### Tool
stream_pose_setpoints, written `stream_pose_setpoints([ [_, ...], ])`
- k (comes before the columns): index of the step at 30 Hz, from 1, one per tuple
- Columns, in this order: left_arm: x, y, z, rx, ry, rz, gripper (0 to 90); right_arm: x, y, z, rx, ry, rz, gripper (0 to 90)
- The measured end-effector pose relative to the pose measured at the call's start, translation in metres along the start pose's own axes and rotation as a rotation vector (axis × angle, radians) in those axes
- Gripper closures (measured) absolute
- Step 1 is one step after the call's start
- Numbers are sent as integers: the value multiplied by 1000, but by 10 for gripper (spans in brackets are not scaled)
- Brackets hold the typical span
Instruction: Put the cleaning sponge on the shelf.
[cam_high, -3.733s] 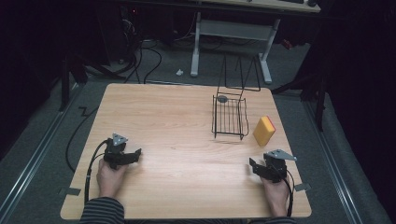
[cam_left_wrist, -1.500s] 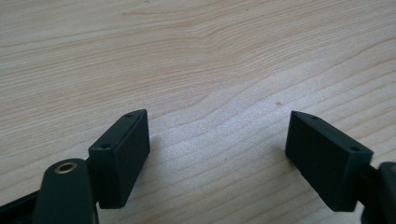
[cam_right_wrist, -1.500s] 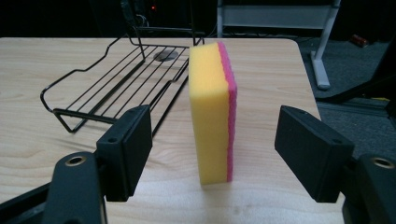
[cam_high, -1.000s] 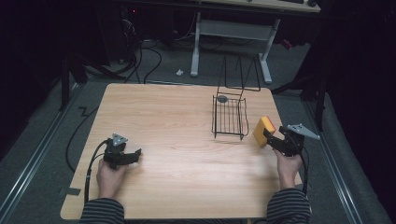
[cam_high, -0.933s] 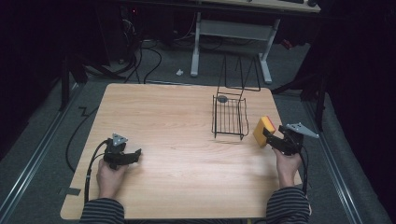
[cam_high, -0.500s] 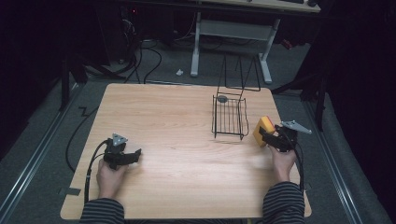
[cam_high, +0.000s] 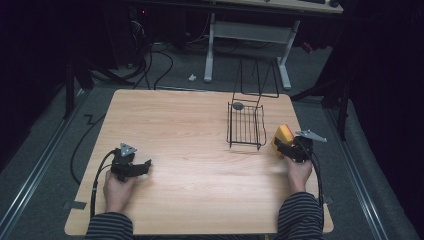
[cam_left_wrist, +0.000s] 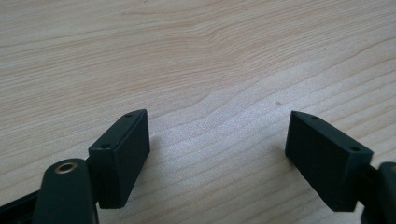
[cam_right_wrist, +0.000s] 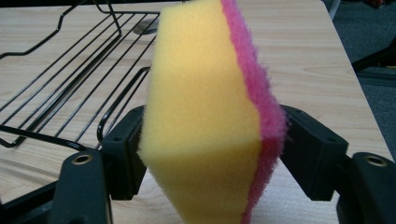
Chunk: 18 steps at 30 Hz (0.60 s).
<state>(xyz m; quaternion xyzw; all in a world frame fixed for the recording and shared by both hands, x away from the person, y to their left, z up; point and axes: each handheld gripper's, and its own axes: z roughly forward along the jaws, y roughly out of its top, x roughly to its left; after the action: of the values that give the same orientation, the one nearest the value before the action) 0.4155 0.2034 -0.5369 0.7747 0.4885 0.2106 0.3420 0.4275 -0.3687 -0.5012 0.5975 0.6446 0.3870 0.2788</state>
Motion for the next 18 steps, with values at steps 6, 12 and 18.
stream_pose_setpoints([
  [6, 0, 0, 0, 0, 0, 0, 224, -3, -5, 6, 19, -2, 15, 336],
  [12, 0, 0, 0, 0, 0, 0, 224, 1, -7, 9, 30, -12, 0, 356],
  [18, 0, 0, 0, 0, 0, 0, 224, 1, -10, 13, 41, -7, -6, 415],
])
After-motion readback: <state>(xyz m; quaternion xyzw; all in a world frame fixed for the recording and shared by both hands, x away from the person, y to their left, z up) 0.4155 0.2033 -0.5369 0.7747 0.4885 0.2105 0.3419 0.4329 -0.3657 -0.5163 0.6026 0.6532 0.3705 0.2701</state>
